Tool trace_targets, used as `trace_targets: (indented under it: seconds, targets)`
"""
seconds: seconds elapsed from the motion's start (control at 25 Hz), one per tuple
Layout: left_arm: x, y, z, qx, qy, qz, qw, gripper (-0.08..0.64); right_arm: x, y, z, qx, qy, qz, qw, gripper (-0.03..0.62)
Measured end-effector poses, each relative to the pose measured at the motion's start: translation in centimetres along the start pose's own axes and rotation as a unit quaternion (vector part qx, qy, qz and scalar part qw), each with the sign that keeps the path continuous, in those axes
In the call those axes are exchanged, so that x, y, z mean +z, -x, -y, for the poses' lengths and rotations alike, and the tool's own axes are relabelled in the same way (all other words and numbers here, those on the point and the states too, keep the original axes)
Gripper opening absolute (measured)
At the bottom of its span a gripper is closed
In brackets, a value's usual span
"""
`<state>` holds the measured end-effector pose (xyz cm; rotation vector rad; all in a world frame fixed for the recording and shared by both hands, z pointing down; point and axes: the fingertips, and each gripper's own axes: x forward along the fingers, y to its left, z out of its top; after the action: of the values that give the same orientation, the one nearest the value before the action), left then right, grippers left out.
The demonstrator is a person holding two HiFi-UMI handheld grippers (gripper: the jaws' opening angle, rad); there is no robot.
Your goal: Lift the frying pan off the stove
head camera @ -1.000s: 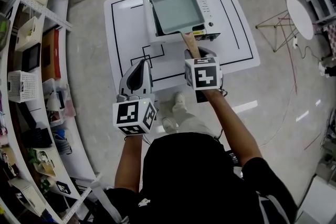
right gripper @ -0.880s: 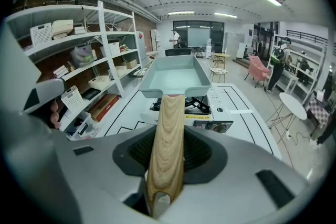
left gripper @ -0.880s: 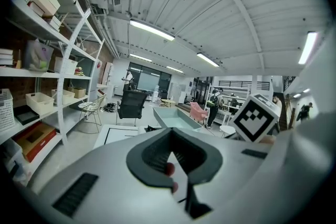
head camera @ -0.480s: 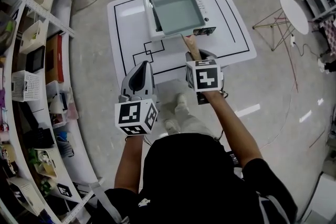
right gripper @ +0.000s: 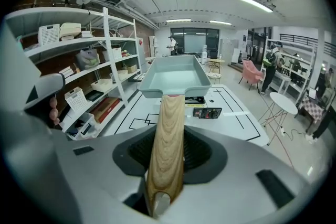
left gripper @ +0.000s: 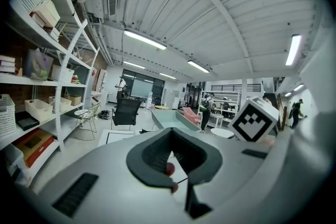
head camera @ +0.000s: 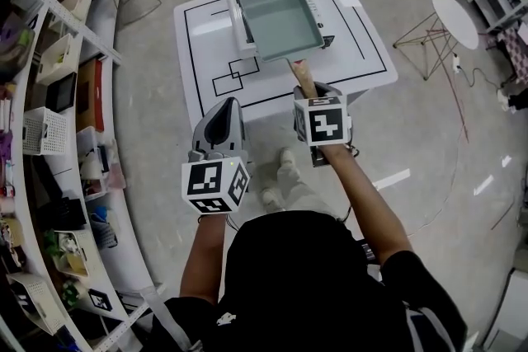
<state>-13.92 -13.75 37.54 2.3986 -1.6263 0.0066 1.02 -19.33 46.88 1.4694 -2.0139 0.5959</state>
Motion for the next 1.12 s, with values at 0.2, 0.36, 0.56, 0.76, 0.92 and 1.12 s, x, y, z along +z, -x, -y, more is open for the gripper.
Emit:
trace_targets:
  seconds: [0.2,0.36,0.56,0.76,0.92,1.12]
  targets:
    - [-0.1,2.2,0.9,-0.005,-0.007,0.006,0.9999,0.003,-1.3,1.8,-0.8,0.0,-0.004,0.007,1.0,0.12]
    - [-0.4,3.5,1.6,-0.007,-0.012,0.007,0.9999,0.003,-2.0,3.1,-1.3,-0.001,-0.005,0.01,1.0,0.12]
    - [-0.2,4.5,2.1,-0.003,-0.014,0.015,0.9998,0.002,-2.5,4.3,-1.3,-0.001,-0.006,0.017,1.0,0.12]
    - [0.4,5.0,2.8,0.005,-0.017,0.023,0.9996,0.003,-2.4,5.4,-1.0,0.006,-0.005,0.024,1.0,0.12]
    - [0.7,5.2,4.3,0.011,-0.02,0.028,0.9993,0.002,-2.6,6.2,-0.4,0.012,0.001,0.026,1.0,0.12]
    - [0.6,5.7,6.5,0.019,-0.017,0.03,0.9992,0.003,-3.1,7.7,0.7,0.019,0.009,0.025,0.999,0.12]
